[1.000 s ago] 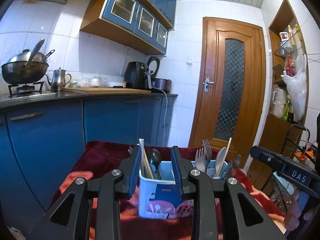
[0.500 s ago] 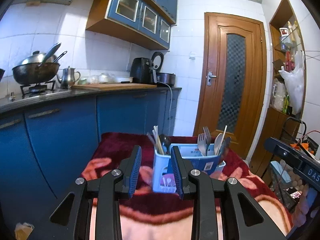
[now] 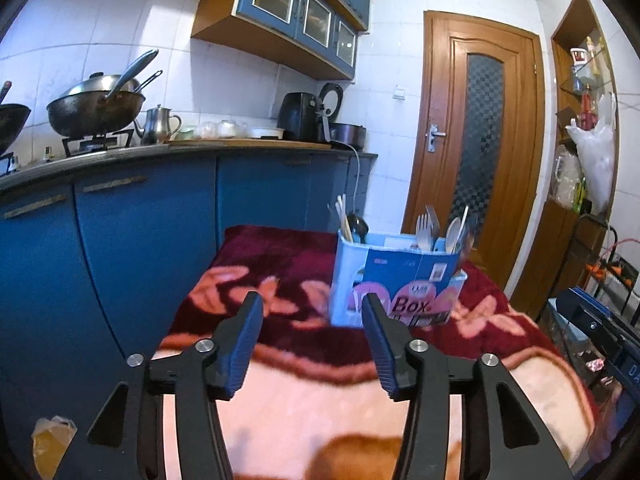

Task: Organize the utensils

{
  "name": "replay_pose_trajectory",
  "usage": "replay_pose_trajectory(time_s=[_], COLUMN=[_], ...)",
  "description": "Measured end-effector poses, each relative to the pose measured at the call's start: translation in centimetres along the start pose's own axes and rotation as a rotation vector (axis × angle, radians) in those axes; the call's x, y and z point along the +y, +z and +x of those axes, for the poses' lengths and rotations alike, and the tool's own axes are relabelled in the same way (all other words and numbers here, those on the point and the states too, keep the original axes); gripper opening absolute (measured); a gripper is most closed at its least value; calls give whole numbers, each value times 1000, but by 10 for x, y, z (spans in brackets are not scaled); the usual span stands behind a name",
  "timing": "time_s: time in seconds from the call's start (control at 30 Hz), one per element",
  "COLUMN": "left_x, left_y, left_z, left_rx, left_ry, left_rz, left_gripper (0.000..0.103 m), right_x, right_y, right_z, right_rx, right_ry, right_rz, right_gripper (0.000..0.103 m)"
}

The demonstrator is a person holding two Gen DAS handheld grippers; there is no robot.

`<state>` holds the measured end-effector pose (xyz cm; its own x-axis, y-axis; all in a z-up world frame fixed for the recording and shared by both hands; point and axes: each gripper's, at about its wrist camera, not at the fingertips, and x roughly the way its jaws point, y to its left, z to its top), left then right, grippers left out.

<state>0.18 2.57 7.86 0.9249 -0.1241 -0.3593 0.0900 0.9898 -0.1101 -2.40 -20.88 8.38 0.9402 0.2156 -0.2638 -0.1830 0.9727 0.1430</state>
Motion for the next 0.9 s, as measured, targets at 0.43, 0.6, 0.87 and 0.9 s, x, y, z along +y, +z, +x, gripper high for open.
replay_pose_trajectory(time_s=[0.43,0.6,0.87,0.9], left_x=[-5,-6,-8,-8], left_y=[-50,-63,-66,-67], left_z=[20,28,29,29], left_rx=[24,10,3,3], left_ry=[60,97,115,116], left_rz=[15,38,50,49], left_gripper=[76,76,76,76], right_x=[-10,-16,-16,-15], right_y=[-51,-62,-70,-70], right_z=[7,9,11,11], right_rx=[47,25,-10,-10], right_ry=[-80,-110,-157,-157], right_rz=[-22,-29,-53,-57], right_gripper=[92,99,100,100])
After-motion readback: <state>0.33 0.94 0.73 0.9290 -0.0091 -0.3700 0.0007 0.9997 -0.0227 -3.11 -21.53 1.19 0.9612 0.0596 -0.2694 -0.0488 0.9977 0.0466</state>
